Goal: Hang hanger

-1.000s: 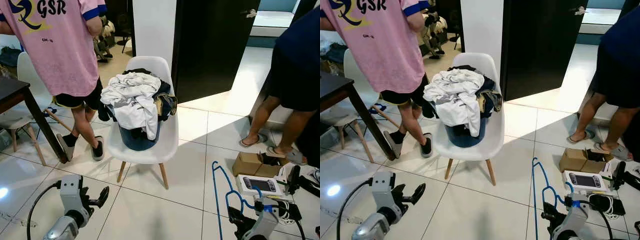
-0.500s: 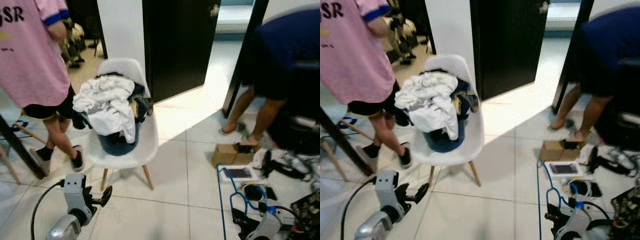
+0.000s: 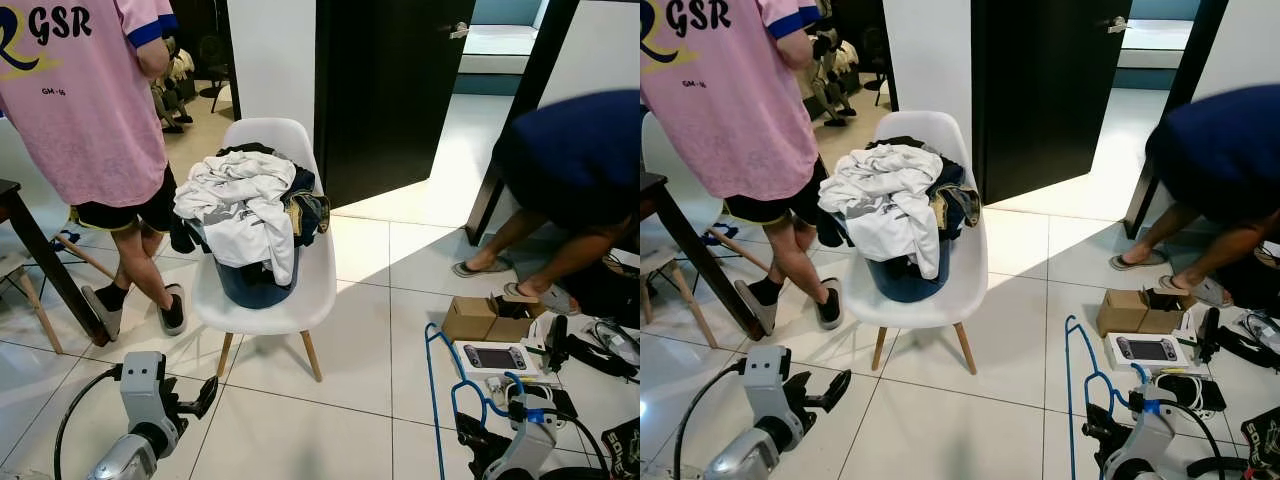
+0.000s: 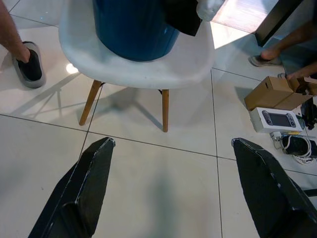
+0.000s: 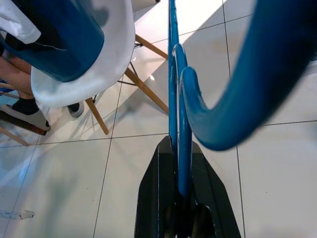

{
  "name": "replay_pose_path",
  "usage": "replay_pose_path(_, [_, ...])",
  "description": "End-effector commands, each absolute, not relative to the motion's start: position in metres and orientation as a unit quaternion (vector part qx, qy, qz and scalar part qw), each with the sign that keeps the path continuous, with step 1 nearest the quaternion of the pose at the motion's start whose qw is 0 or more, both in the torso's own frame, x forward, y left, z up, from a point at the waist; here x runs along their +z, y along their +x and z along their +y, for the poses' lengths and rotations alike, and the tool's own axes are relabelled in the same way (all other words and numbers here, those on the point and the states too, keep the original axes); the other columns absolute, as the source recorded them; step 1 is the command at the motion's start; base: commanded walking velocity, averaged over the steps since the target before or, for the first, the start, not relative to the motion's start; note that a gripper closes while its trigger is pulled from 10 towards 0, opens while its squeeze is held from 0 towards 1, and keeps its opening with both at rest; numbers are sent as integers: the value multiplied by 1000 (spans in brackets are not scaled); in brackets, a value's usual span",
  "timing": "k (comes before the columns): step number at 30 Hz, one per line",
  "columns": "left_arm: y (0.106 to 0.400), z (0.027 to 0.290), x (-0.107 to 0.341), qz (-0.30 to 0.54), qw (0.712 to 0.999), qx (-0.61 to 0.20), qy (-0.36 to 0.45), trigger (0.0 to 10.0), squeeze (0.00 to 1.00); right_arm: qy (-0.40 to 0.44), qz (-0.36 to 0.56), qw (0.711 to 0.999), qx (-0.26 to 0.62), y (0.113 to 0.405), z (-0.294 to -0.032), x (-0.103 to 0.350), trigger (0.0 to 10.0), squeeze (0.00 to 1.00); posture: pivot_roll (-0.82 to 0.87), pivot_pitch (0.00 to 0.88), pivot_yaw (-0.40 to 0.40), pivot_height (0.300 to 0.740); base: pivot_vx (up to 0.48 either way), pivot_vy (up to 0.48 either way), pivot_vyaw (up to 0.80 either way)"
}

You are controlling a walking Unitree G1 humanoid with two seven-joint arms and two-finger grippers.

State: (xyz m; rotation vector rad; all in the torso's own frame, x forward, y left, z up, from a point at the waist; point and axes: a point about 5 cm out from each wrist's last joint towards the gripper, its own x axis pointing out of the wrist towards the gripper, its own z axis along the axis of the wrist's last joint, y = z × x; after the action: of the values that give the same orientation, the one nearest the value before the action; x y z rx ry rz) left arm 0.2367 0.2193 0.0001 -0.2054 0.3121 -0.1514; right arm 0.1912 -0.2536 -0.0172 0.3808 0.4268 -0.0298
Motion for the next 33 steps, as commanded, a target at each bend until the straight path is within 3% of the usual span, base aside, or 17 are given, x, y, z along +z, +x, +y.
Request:
replay_pose_path(1, [235, 223, -1, 159, 979, -73, -100, 10000, 0, 190, 205, 960, -16, 193, -253, -17, 10000, 0, -10, 0, 10, 740, 0, 0, 0])
replay_pose_path(9, [235, 221, 0, 155, 980, -77, -96, 10000, 0, 190, 205, 960, -16, 194, -253, -17, 10000, 0, -6, 0, 11, 740, 0, 0, 0])
replay_pose_path(17, [243, 221, 8, 134, 983, -71, -100, 10000, 0, 190, 204, 960, -17, 195, -253, -17, 10000, 0, -4, 0, 11, 740, 302, 0, 0])
replay_pose_path(21, [274, 210, 49, 51, 990, -99, -88, 10000, 0, 190, 203, 961, -17, 196, -252, -17, 10000, 0, 1, 0, 14, 740, 309, 0, 0])
replay_pose_path(24, [274, 210, 49, 51, 990, -99, -88, 10000, 0, 190, 203, 961, -17, 196, -252, -17, 10000, 0, 1, 0, 14, 740, 319, 0, 0])
replay_pose_path(33, [304, 188, 120, -71, 984, -142, -75, 10000, 0, 192, 200, 961, -20, 198, -251, -17, 10000, 0, -2, 0, 22, 740, 338, 0, 0])
